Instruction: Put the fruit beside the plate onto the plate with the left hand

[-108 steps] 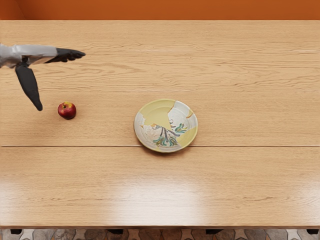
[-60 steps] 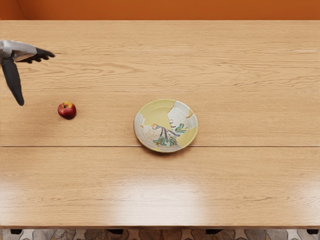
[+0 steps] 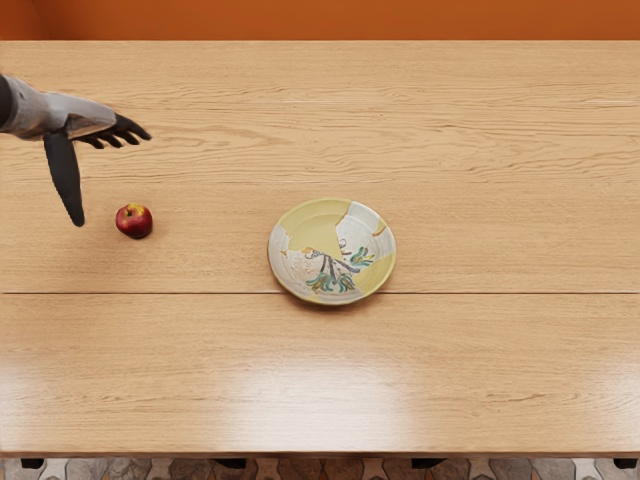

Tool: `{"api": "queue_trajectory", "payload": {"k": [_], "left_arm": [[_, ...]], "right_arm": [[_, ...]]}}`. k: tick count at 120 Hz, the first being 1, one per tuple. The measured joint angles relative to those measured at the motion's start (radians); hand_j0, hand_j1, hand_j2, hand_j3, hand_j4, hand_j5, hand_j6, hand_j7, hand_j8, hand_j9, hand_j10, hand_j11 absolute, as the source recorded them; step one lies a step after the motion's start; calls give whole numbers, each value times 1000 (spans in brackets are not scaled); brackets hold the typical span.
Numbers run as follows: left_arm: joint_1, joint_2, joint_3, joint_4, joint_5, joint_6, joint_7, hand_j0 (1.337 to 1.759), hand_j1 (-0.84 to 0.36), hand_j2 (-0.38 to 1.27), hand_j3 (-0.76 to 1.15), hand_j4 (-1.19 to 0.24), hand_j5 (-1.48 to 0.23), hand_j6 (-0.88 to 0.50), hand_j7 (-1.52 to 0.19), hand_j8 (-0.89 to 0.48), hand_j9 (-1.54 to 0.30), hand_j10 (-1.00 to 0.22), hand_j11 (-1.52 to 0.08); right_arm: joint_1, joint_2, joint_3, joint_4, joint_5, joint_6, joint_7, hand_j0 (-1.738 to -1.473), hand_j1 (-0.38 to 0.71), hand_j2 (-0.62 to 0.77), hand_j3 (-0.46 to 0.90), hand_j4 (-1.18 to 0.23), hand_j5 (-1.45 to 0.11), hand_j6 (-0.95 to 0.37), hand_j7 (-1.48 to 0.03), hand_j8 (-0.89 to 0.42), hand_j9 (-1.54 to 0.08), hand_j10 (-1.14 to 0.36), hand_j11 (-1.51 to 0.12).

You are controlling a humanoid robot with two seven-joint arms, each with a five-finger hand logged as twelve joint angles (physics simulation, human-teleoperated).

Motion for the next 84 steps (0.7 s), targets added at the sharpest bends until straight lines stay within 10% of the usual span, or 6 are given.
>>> {"api": "queue_trajectory", "payload": {"k": [84], "left_arm": [[170,-87,79,-81,293,351,2,1658,186,30,0,-143,-180,-145,-179,-144,-179,-142,-179]], "right_arm": [[11,0,-1,-3,0,0,0,-1658,-334,-3,0,-13,-16,-12,-16,-12,-16,-12,-16]]}}
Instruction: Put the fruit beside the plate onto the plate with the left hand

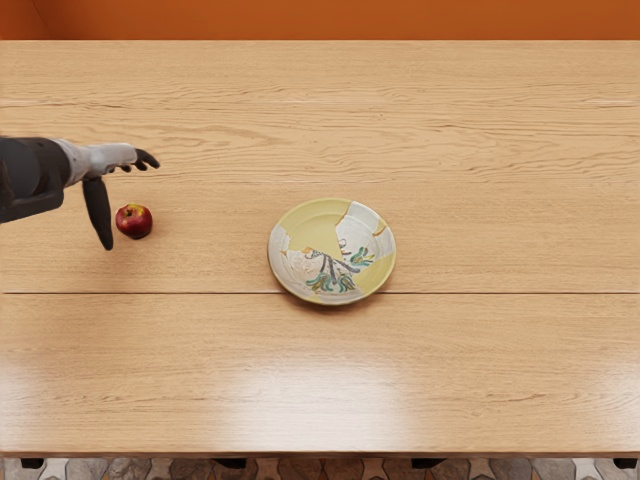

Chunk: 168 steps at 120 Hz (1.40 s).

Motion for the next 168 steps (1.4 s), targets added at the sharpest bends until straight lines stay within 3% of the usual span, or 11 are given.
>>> {"api": "queue_trajectory", "payload": {"k": [6,26,36,66,84,116,139,168], "left_arm": [[51,-25,0,1,49,39,0,1658,185,30,0,-144,-180,-145,-180,-145,-180,-143,-180],[74,-46,2,2,141,144,0,1658,183,31,0,-147,-183,-148,-183,-148,-183,-146,-183],[137,-71,5,3,201,206,0,1658,182,31,0,-148,-185,-149,-185,-149,-184,-147,-184],[168,-76,8,4,295,337,0,1658,184,32,0,-147,-183,-149,-183,-148,-183,-146,-183],[189,-82,10,5,296,345,0,1658,179,33,0,-151,-189,-153,-189,-153,-188,-150,-188],[182,-82,21,10,239,326,0,1658,47,55,0,-261,-332,-263,-332,-262,-331,-260,-331],[146,-88,22,66,153,295,0,1658,4,63,0,-296,-379,-298,-378,-297,-378,-295,-378],[149,-99,27,109,132,266,0,1658,-23,67,0,-318,-408,-319,-407,-319,-407,-318,-407]], "right_arm": [[0,0,0,0,0,0,0,-1658,-334,-3,0,-13,-16,-12,-16,-12,-16,-12,-16],[0,0,-1,0,0,0,0,-1658,-334,-3,0,-13,-17,-13,-17,-13,-17,-13,-17],[0,0,-1,0,0,0,0,-1658,-334,-3,0,-13,-17,-13,-17,-13,-17,-13,-17],[0,0,-1,0,0,0,0,-1658,-333,-3,0,-13,-17,-13,-17,-13,-17,-13,-17],[0,0,-1,0,0,0,0,-1658,-334,-3,0,-13,-17,-13,-17,-13,-17,-13,-17],[0,0,-1,0,0,0,1,-1658,-334,-3,0,-12,-16,-12,-16,-12,-16,-12,-16],[0,0,-1,0,0,0,1,-1658,-334,-3,0,-12,-16,-12,-16,-12,-16,-12,-16],[0,0,-1,0,0,0,1,-1658,-334,-3,0,-13,-16,-13,-16,-13,-16,-13,-16]]}}
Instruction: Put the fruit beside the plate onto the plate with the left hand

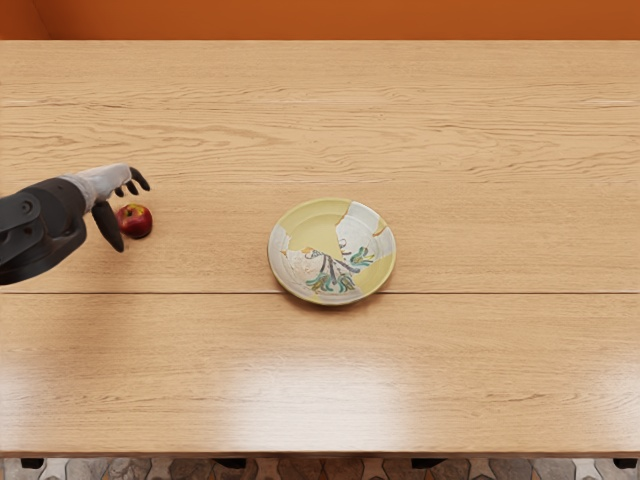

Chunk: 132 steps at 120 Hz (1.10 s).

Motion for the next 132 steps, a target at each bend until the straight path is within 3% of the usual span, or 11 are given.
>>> {"api": "queue_trajectory", "payload": {"k": [40,132], "left_arm": [[9,-56,4,63,65,21,0,1658,-61,73,0,-349,-449,-350,-449,-350,-448,-349,-448],[-19,-97,108,72,157,23,0,1658,-52,72,0,-342,-440,-343,-439,-343,-439,-341,-439]], "right_arm": [[0,0,0,0,0,0,0,-1658,-334,-3,0,-13,-16,-12,-16,-12,-16,-12,-16],[0,0,0,0,0,0,0,-1658,-334,-3,0,-13,-16,-13,-16,-13,-16,-13,-16]]}}
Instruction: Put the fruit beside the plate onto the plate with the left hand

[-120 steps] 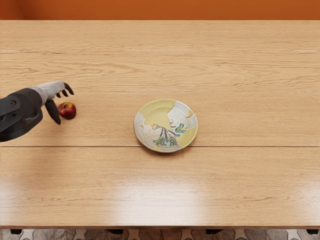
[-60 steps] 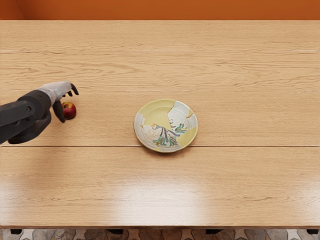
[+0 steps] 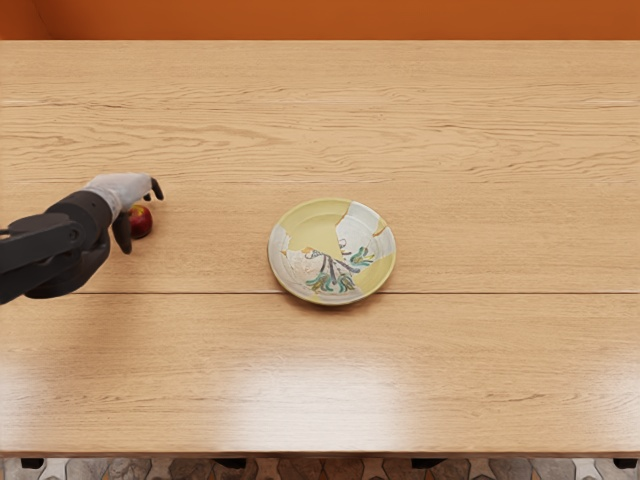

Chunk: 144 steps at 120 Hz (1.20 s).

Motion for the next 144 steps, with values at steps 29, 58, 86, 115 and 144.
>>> {"api": "queue_trajectory", "payload": {"k": [29,58,86,115,144], "left_arm": [[1,-1,0,18,1,3,0,1658,-104,81,0,-385,-496,-386,-495,-386,-495,-384,-495],[1,-1,0,25,-11,3,0,1658,-150,89,0,-422,-545,-423,-545,-423,-545,-422,-545],[-1,-2,-2,26,-23,2,0,1658,-185,94,0,-451,-583,-452,-583,-452,-582,-451,-582],[1,-3,-2,27,-28,2,0,1658,-206,98,0,-468,-606,-469,-605,-469,-605,-468,-605],[2,-1,-1,27,-28,2,0,1658,-261,114,0,-518,-672,-494,-672,-518,-672,-517,-671]], "right_arm": [[-1,0,0,0,0,0,0,-1658,-334,-3,0,-13,-17,-13,-17,-13,-17,-13,-17],[-1,0,0,0,0,0,0,-1658,-334,-3,0,-13,-16,-13,-16,-13,-16,-12,-16],[-1,0,0,0,0,0,0,-1658,-334,-3,0,-13,-17,-13,-17,-13,-17,-13,-17],[-1,0,0,0,0,0,0,-1658,-334,-3,0,-13,-17,-13,-17,-13,-17,-13,-17],[-1,0,0,0,0,0,1,-1658,-334,-3,0,-13,-17,-13,-17,-13,-17,-13,-17]]}}
